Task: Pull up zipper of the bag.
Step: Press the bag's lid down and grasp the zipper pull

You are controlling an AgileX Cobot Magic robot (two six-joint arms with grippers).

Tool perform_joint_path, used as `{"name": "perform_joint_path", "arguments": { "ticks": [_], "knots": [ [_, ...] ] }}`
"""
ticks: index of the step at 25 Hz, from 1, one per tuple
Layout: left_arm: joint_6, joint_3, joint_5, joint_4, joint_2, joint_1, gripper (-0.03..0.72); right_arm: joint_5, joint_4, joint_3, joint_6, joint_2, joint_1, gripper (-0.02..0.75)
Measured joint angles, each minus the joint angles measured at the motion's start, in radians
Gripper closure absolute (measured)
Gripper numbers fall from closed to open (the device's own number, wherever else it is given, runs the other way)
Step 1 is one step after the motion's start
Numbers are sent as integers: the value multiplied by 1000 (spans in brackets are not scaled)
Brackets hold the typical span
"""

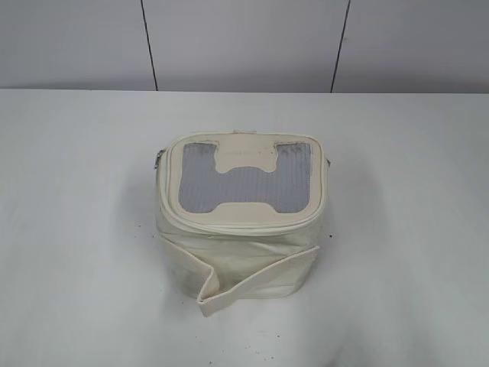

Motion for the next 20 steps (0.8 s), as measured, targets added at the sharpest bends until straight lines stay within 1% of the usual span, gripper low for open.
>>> {"name": "perform_joint_path", "arguments": {
  "ticks": [20],
  "knots": [
    [0, 0, 0, 0, 0, 0, 450, 0, 0, 0, 0, 0, 0, 151]
  ]
}}
